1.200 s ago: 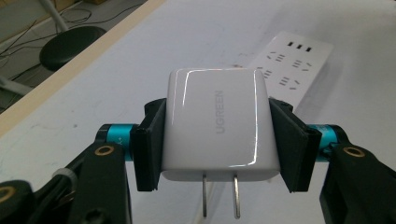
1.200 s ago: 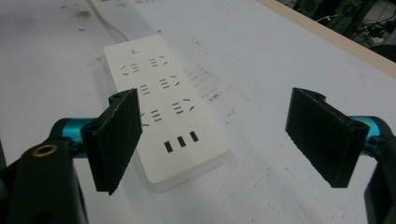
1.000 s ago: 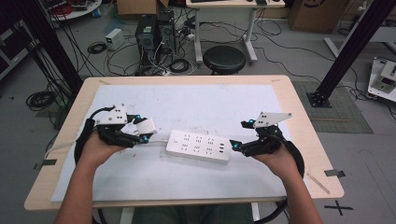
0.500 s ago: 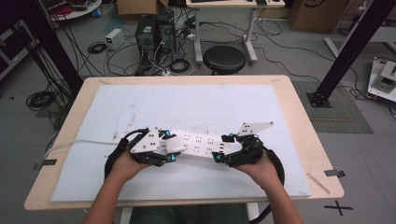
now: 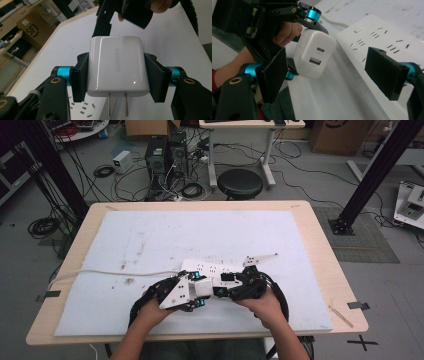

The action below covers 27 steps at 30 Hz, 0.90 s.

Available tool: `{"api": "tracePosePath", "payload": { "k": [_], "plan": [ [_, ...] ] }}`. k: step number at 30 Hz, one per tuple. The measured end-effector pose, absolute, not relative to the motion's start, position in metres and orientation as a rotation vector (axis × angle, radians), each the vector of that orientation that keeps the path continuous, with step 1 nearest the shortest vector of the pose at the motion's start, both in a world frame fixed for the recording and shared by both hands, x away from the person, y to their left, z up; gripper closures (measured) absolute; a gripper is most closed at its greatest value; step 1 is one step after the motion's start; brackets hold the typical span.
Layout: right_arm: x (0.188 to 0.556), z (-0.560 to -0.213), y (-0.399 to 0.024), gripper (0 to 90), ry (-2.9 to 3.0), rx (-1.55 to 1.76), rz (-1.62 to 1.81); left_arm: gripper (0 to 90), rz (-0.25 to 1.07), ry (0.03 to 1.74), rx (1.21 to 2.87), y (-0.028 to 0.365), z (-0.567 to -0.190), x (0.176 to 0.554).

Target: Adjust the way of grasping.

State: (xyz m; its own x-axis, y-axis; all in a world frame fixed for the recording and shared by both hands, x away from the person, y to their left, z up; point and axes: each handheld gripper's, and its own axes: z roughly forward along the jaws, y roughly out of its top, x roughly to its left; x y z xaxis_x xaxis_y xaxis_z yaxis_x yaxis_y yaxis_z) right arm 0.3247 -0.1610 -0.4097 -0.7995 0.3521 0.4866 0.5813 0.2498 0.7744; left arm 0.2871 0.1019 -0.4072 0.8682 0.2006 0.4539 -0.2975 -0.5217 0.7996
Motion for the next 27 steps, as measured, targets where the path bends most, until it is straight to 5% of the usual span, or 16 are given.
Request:
{"api": "tracePosePath", "payload": {
  "k": [7,27],
  "plan": [
    [0.329,-0.417,-0.154,20.0,-2.185,-0.883,-1.557,42.5,0.637,-0.091,1.984,0.093,-0.406,0.284],
    [0.333,-0.422,-0.153,56.9,-2.047,-0.826,-1.553,42.4,0.676,-0.13,1.972,0.081,-0.405,0.285]
  ]
}}
